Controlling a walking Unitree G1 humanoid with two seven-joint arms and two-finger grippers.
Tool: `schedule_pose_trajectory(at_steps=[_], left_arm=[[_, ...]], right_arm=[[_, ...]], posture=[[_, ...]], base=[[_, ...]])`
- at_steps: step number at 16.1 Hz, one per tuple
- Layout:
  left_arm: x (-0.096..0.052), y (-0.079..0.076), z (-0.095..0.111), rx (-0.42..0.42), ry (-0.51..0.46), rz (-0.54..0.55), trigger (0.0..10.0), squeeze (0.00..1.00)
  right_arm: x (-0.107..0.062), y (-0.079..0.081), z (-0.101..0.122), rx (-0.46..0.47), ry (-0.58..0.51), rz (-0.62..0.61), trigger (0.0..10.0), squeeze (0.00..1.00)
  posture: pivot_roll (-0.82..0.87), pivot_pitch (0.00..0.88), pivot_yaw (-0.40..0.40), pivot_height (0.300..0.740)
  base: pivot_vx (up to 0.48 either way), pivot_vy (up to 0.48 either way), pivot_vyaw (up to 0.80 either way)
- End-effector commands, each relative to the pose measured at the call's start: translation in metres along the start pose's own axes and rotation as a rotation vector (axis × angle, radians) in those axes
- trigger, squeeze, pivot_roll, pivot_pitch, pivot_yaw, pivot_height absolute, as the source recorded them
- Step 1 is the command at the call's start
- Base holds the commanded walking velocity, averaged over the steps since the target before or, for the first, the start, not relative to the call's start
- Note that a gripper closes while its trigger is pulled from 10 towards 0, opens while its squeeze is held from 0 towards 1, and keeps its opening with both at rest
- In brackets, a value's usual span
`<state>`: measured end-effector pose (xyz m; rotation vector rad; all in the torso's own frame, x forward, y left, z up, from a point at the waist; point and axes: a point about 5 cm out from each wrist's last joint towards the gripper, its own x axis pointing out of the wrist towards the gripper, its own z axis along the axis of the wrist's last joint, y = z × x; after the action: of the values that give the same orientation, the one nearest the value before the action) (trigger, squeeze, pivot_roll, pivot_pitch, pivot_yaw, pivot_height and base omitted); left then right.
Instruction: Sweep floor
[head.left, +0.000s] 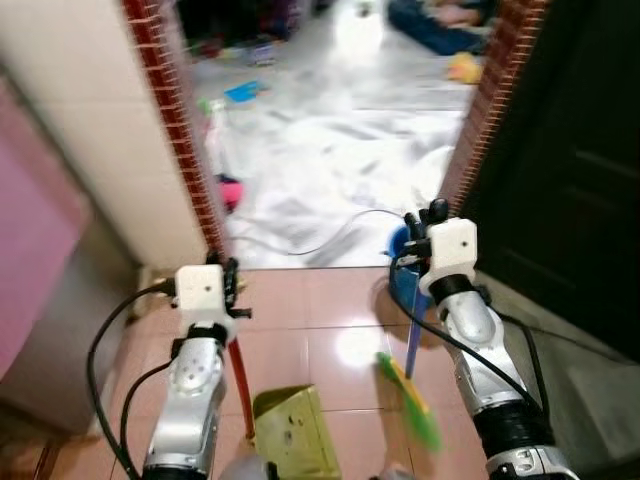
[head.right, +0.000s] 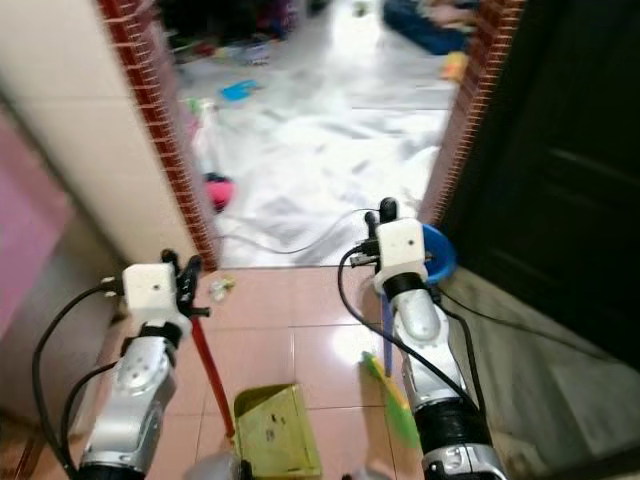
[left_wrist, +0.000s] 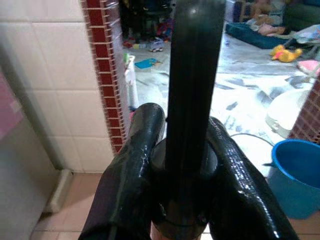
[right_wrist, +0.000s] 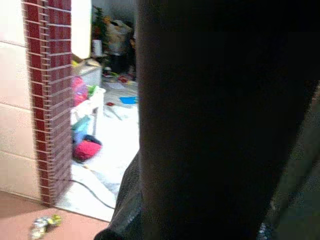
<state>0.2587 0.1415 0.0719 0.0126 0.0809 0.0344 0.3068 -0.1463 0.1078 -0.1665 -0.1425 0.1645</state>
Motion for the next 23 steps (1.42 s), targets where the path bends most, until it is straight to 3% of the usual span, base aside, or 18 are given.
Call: schedule_pose_trajectory(at_steps=[1, 5, 12, 14, 16, 20, 23], left_arm=[[0.003, 0.002, 0.006, 0.015, -0.023, 0.002, 10.0, 0.0], [0.008, 0.007, 0.009, -0.05, -0.022, 0.037, 10.0, 0.0], [0.009, 0.008, 0.008, -0.054, -0.006, 0.044, 10.0, 0.0], [0.012, 0.008, 0.015, -0.009, -0.053, 0.016, 10.0, 0.0], [0.018, 0.011, 0.023, -0.026, -0.075, 0.041, 10.0, 0.0], [0.026, 0.013, 0.048, 0.035, -0.256, 0.045, 10.0, 0.0], [0.03, 0.011, 0.058, 0.025, -0.292, 0.046, 10.0, 0.0]], right_arm=[[0.008, 0.0, 0.013, -0.019, -0.061, 0.006, 10.0, 0.0], [0.009, 0.0, 0.015, -0.029, -0.073, 0.011, 10.0, 0.0], [0.009, 0.002, 0.016, -0.024, -0.078, 0.017, 10.0, 0.0], [0.01, 0.0, 0.019, -0.042, -0.095, -0.002, 10.0, 0.0], [0.012, -0.002, 0.023, -0.053, -0.108, -0.018, 10.0, 0.0], [0.016, -0.003, 0.028, -0.063, -0.128, -0.015, 10.0, 0.0], [0.018, 0.002, 0.033, -0.068, -0.149, 0.0, 10.0, 0.0]], posture=[[0.02, 0.0, 0.014, 0.74], [0.02, 0.0, 0.016, 0.74], [0.02, 0.0, 0.014, 0.74], [0.02, 0.0, 0.015, 0.74], [0.02, 0.0, 0.012, 0.74], [0.03, 0.0, 0.004, 0.74], [0.03, 0.0, 0.004, 0.74]], base=[[0.0, 0.0, 0.0], [0.0, 0.0, 0.75], [0.0, 0.48, 0.37], [0.0, 0.48, 0.0], [0.0, 0.0, 0.0], [0.0, 0.0, 0.0], [0.0, 0.0, 0.0]])
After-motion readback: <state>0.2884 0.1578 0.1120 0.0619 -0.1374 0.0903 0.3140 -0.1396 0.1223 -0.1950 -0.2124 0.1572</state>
